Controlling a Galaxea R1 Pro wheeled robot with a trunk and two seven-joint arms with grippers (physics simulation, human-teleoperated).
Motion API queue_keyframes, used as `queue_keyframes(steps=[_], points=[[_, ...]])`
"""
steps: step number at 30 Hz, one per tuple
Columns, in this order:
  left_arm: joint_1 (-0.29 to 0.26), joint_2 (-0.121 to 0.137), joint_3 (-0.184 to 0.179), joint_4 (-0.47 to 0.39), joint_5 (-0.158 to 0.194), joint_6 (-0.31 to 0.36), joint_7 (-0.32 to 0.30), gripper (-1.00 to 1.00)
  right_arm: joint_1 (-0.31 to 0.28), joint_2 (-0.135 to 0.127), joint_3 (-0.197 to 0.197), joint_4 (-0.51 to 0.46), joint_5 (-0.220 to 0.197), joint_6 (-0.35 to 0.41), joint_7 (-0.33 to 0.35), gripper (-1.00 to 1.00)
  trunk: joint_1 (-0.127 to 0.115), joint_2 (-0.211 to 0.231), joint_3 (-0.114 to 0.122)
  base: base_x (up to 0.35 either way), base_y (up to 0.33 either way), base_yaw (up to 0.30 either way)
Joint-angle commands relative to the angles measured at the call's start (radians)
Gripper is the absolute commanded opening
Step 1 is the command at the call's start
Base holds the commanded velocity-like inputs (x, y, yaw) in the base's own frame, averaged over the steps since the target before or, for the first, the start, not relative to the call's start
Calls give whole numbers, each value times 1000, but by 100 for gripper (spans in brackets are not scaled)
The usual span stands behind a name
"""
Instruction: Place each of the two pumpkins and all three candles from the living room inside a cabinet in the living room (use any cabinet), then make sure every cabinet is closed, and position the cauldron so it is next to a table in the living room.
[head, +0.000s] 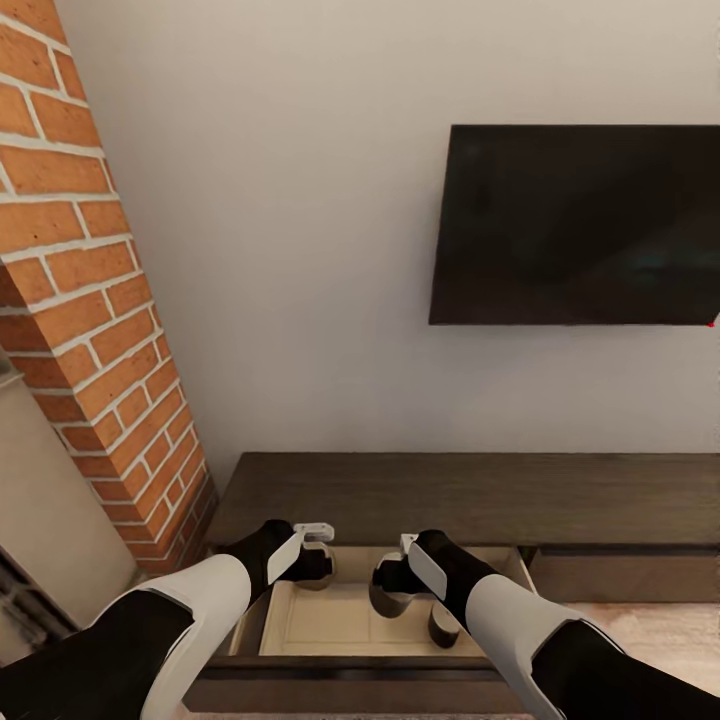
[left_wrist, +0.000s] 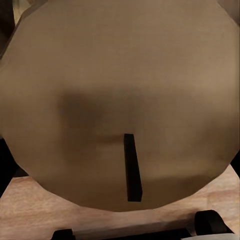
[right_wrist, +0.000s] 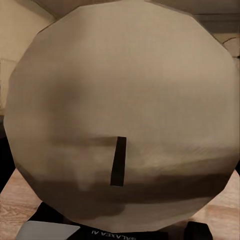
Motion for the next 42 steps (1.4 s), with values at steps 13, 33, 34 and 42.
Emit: queue_keyframes(steps=[13, 33, 34, 42], points=[[0, 0, -4, 11, 11, 7, 8, -100, -1, 0, 100, 4, -10, -54, 26, -100, 0, -1, -17, 0, 0, -4], [1, 0, -3, 42, 11, -129, 7, -100, 0, 0, 108, 26, -11, -121, 26, -100, 0, -1, -48, 0, 0, 0], [1, 0, -3, 42, 11, -134, 7, -100, 0, 0, 108, 26, -11, -128, 26, -100, 0, -1, -50, 0, 0, 0], [1, 0, -3, 42, 11, -142, -5, -100, 0, 0, 108, 26, -11, -152, 26, -100, 0, -1, -63, 0, 0, 35]])
